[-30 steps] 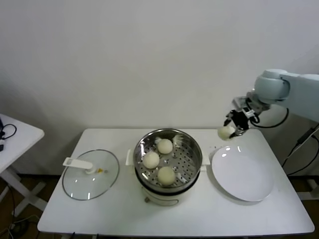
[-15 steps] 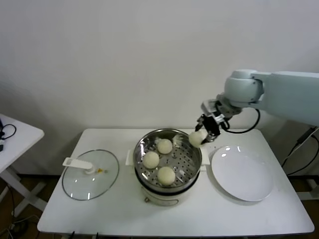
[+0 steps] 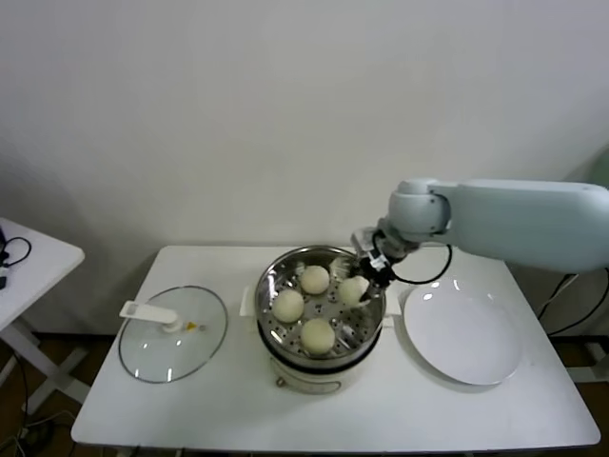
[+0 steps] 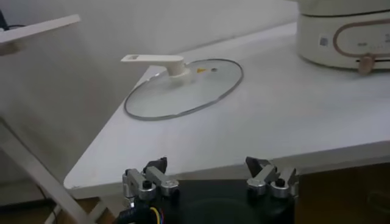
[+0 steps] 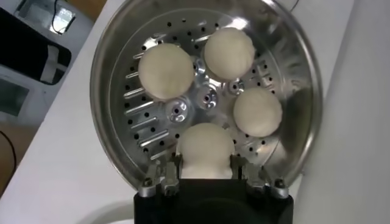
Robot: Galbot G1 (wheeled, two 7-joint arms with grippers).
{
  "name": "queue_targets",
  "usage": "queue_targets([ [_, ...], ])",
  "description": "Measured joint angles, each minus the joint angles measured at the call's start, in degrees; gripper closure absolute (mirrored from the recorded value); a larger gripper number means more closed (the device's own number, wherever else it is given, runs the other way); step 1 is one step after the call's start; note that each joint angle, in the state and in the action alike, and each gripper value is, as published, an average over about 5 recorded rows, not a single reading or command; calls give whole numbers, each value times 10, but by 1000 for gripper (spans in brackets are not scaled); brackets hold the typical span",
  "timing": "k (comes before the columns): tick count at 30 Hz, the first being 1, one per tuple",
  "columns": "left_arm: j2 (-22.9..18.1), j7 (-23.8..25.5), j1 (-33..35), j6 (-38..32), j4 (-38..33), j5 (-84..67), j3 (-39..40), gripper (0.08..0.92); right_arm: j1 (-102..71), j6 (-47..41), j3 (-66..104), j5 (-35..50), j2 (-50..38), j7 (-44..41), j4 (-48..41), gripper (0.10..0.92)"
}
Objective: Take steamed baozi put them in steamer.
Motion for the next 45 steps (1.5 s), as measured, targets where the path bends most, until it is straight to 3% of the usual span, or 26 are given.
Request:
queue_targets([
  [9, 0, 0, -1, 0, 1, 0, -1, 177, -52, -6, 18, -27, 9, 14, -18, 424],
  [18, 0, 0, 0, 0, -4, 0, -1, 177, -56, -2, 22, -21, 7, 15, -18, 219],
  [27, 0, 1, 1, 1, -11, 1, 3, 177, -10, 6, 21, 20, -24, 26, -4, 203],
  [33, 0, 1, -3, 4, -8, 0, 6, 177, -22, 5, 65, 56, -83, 90, 16, 203],
  [45, 0, 3, -12, 9, -14, -11, 9, 177, -295, 22, 362, 70, -250, 241, 97, 203],
])
